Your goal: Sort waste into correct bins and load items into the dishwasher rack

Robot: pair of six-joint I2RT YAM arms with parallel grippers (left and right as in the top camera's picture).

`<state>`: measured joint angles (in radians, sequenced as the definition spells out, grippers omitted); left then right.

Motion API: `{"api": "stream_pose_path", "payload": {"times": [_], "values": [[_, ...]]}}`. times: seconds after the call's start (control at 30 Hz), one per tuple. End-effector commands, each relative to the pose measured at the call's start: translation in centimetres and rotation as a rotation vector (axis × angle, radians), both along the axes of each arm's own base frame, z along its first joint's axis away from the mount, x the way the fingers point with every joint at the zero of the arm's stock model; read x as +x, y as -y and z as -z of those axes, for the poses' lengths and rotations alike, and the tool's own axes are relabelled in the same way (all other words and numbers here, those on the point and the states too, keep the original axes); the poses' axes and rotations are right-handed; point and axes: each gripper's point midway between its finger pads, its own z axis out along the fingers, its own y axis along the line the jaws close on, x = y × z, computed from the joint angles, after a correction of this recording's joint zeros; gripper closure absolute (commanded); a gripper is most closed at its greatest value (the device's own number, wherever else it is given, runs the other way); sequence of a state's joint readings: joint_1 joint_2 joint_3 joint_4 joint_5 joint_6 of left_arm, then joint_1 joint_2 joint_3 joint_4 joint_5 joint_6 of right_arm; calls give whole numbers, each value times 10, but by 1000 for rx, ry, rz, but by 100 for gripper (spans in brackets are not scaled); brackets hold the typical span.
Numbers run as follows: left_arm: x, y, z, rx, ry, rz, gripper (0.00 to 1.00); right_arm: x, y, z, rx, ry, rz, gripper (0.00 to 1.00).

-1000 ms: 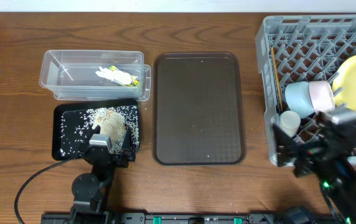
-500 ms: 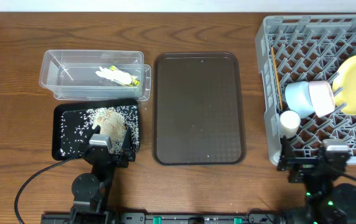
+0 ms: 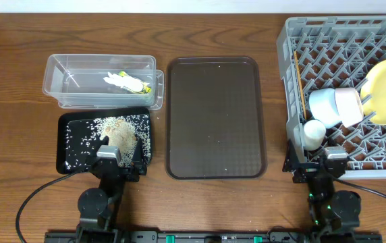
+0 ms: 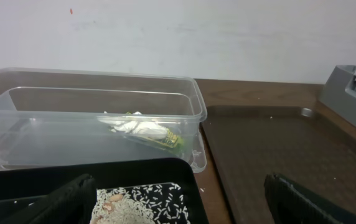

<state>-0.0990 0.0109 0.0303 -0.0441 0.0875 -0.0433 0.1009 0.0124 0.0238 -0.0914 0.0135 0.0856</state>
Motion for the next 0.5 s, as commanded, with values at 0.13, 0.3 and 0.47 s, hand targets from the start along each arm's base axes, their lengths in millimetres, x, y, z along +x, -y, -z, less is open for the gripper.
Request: {"api": "stream_pose_path", "payload": {"times": [0.13, 0.3, 0.47], "values": [[0, 0, 15, 19, -32, 7, 12, 1, -1, 3, -11, 6, -8, 1], [0, 0, 15, 19, -32, 7, 12, 1, -1, 3, -11, 6, -8, 1], [0, 0, 15, 19, -32, 7, 12, 1, -1, 3, -11, 6, -8, 1]]}}
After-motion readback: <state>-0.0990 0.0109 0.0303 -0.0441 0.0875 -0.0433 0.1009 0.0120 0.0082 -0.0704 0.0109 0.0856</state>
